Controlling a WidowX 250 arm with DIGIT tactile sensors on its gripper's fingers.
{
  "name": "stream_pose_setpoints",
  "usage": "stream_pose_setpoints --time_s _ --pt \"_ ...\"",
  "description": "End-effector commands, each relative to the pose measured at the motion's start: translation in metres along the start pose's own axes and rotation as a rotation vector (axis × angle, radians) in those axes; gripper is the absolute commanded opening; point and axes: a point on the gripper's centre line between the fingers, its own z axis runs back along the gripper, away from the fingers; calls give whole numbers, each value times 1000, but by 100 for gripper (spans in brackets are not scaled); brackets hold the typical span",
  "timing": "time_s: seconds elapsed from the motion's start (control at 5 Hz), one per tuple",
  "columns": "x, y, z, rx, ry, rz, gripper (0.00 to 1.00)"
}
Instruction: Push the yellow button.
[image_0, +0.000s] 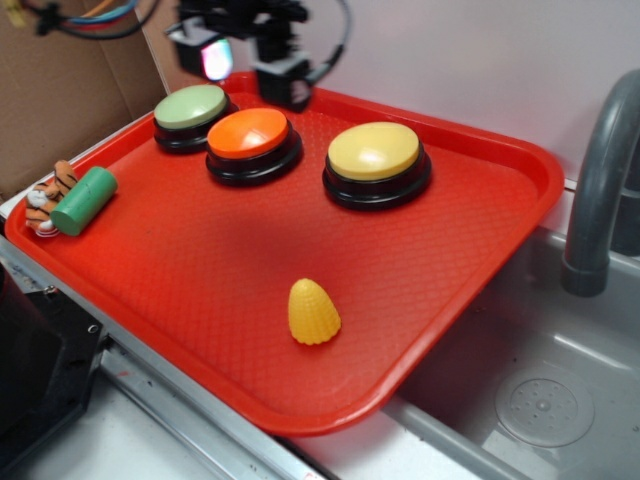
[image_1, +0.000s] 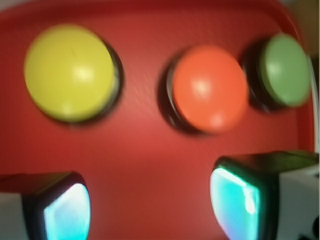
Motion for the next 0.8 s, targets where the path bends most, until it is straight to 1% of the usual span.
stream_pose_setpoints --time_s 0.0,0.2,0.4,0.6 --pt "43 -36 -9 -115 -136 -83 100" --pt "48 -34 -27 -123 -136 -86 100" --pt "58 -34 -54 -138 -79 -97 100" --pt "56 -33 -37 -99 -91 -129 100"
